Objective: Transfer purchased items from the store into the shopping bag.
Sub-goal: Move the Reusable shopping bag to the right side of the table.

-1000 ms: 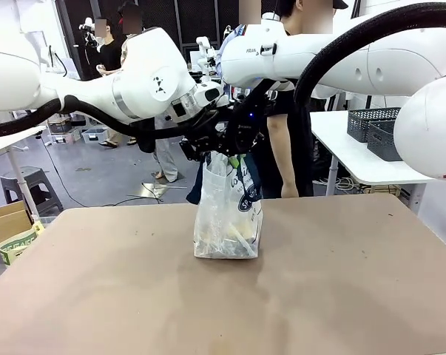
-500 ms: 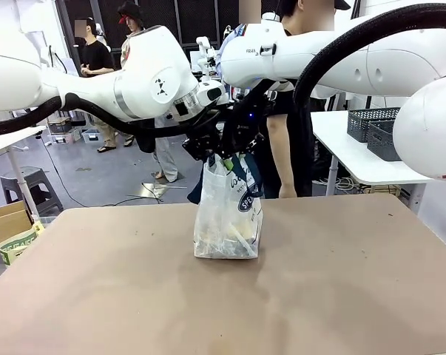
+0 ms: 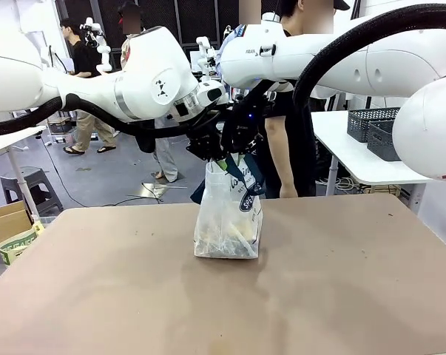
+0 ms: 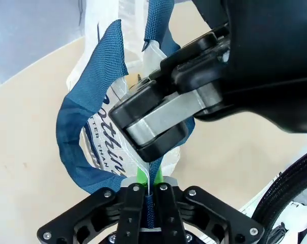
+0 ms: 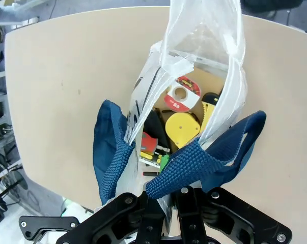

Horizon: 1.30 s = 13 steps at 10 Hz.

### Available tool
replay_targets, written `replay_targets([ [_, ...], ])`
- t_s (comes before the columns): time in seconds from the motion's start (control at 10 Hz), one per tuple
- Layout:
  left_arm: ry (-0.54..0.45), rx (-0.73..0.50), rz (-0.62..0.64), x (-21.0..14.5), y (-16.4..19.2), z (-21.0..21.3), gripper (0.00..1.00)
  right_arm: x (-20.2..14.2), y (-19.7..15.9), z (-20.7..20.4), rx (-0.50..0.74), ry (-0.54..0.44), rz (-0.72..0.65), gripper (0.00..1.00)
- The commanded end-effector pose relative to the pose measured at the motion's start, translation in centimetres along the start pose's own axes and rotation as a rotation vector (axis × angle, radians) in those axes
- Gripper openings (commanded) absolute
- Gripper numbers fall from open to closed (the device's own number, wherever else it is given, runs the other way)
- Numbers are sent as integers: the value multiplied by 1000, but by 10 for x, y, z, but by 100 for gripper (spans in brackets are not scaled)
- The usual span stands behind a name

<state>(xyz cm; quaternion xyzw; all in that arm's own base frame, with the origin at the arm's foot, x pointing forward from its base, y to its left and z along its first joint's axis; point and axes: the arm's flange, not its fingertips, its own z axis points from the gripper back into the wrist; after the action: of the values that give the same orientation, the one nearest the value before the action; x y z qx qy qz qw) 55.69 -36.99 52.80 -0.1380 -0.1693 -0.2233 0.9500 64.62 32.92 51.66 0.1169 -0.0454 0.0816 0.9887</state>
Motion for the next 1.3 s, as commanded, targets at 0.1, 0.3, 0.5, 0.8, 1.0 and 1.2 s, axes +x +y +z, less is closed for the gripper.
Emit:
replay_targets([
  [0.1,-29,35,-2,-4,-2,3,0,7,0,5,39,5,31,0],
  [0.3,-23,41,-9,-4,-3,3,0,6,0,6,44,-1,36,0],
  [0.5,-30,77,-26,-2,-7,3,0,3,-1,10,80,4,87,0],
  [0.8,-2,23,-22,0,-3,0,0,-5,-11,21,124,-27,119,59],
  [1.0,-2,23,-22,0,-3,0,0,-12,-20,29,137,-40,137,98],
  [1.2,-2,23,-22,0,-3,0,0,-17,-38,24,146,-7,102,100],
])
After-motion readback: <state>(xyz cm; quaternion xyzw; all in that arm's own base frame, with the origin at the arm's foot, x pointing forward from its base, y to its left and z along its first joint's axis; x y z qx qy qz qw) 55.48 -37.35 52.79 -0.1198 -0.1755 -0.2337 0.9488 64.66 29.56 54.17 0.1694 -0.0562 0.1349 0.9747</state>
